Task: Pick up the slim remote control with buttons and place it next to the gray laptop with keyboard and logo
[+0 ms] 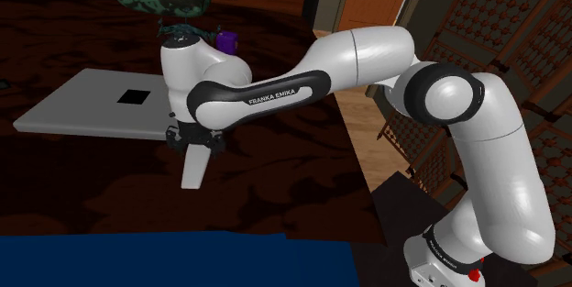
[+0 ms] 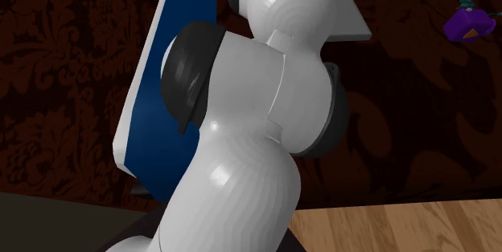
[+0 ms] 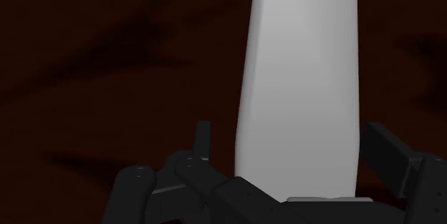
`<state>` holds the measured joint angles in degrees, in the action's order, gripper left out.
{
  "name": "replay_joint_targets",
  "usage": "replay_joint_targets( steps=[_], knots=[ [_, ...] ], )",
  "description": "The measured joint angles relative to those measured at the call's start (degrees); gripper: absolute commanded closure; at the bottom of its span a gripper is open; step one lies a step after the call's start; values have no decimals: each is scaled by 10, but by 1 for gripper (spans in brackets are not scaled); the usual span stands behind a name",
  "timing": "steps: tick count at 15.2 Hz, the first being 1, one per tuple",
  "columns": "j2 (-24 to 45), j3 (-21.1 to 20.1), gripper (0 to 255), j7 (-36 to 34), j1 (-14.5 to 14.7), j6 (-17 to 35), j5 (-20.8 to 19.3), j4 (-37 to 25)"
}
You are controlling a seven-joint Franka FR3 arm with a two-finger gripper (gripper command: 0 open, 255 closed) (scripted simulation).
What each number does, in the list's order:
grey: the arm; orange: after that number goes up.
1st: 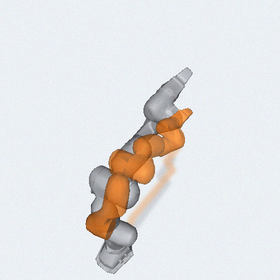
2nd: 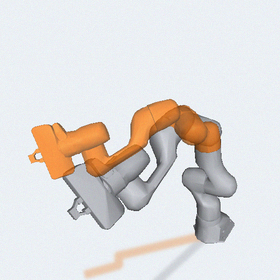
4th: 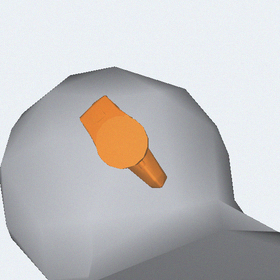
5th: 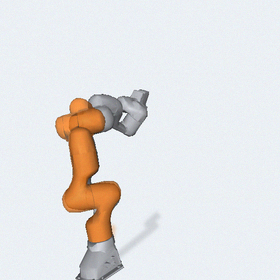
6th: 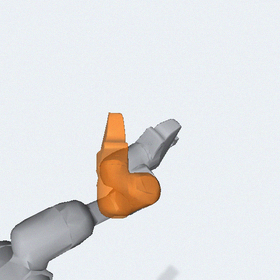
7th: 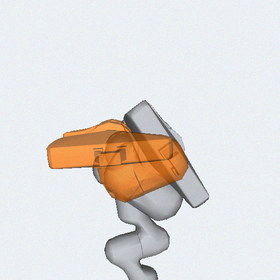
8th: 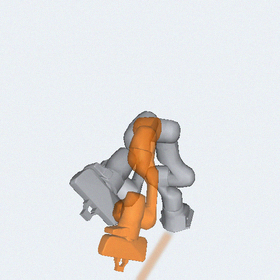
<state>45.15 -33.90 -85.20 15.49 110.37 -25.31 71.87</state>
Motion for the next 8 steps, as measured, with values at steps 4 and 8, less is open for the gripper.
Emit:
replay_joint_targets(
  steps=[4,8],
  knots=[
    [-8,-4,0,6,3,-30,6,-25],
    [-18,-8,0,9,6,-56,11,-42]
  ],
)
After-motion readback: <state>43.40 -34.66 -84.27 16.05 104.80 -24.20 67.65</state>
